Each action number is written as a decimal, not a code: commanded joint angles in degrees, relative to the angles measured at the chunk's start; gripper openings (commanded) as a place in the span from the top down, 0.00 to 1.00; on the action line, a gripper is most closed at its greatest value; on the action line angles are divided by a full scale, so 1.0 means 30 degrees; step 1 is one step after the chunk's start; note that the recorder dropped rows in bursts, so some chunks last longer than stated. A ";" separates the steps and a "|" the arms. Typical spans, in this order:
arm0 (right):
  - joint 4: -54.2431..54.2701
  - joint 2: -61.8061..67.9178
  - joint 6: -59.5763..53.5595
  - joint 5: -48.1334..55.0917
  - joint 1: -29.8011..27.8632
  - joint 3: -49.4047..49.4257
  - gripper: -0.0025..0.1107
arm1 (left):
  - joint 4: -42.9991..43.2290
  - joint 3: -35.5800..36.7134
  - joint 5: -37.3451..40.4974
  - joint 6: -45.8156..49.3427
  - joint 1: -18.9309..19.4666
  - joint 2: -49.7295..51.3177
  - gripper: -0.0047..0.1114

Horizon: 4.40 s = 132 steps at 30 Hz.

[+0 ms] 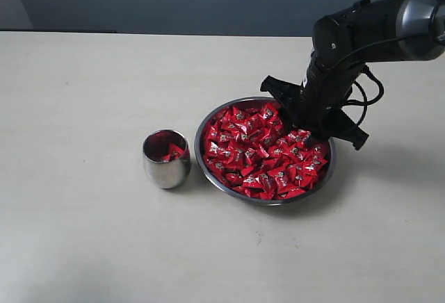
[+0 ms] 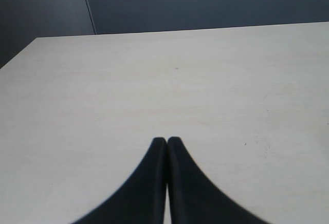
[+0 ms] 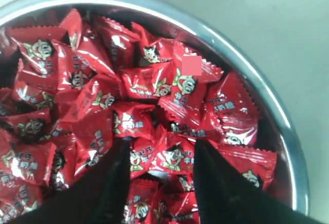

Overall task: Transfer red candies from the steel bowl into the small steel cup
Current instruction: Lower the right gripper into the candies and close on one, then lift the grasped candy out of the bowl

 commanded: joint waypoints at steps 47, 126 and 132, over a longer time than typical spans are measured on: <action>0.0239 0.0670 -2.2760 0.1760 0.0120 -0.0417 0.63 | 0.0037 0.0088 -0.0149 -0.0027 -0.0126 -0.0091 0.96; 0.9559 0.1830 -2.4577 0.4026 0.0345 -0.5642 0.99 | 0.0037 0.0088 -0.0149 -0.0027 -0.0126 -0.0091 0.96; 0.9986 0.1879 -2.4611 0.3859 0.1995 -0.7926 0.99 | 0.0037 0.0088 -0.0149 -0.0027 -0.0126 -0.0091 0.96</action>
